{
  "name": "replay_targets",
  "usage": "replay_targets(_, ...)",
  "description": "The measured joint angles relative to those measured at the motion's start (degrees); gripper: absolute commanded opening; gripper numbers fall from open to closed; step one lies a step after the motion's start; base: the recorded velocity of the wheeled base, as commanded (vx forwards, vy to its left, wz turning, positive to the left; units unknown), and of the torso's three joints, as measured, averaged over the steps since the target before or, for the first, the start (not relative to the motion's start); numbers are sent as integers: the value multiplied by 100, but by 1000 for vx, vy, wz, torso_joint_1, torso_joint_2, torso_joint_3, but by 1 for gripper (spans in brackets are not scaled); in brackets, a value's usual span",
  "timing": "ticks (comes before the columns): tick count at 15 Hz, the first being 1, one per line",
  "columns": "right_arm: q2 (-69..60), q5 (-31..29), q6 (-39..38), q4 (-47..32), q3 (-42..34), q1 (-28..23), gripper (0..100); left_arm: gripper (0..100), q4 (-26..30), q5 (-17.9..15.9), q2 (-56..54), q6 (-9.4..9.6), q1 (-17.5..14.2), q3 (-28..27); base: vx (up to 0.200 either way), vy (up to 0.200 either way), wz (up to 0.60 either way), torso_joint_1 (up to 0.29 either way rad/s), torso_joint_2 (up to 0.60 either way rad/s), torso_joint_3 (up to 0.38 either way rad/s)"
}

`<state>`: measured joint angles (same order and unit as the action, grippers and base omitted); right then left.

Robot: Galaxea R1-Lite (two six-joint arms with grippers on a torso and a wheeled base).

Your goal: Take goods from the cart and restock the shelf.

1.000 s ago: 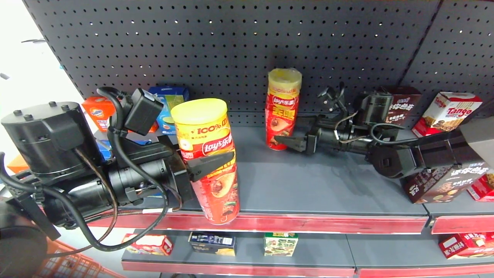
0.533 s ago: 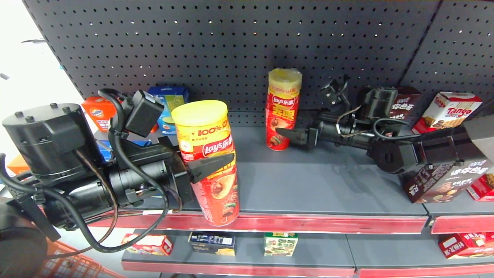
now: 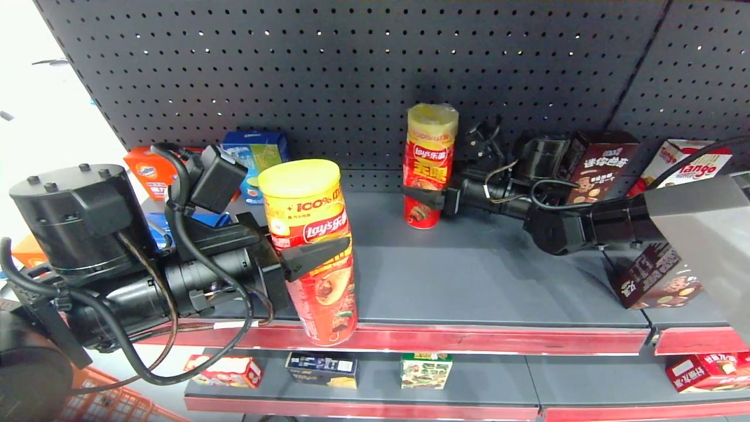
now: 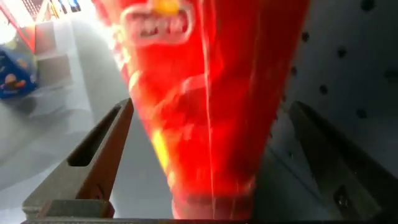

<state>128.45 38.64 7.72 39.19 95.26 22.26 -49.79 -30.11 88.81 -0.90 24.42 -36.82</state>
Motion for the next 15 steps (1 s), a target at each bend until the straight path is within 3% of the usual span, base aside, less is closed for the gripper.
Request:
replay_targets(1, 123, 0, -52, -2, 155, 20, 100, 0, -5, 0, -2, 4, -26, 7, 0, 0, 0, 0, 0, 0)
replay_targets(2, 219, 0, -72, 0, 247, 23, 0, 0, -2, -2, -4, 4, -35, 9, 0, 0, 0, 0, 0, 0)
replay_targets(9, 311, 2, -90, -2, 269, 1, 0, 0, -121, -11, 50, -2, -46, 27, 0, 0, 0, 0, 0, 0)
replay_targets(15, -336, 93, -69, 52, -479, 30, 0, 0, -126, -11, 50, 1, -41, 33, 0, 0, 0, 0, 0, 0)
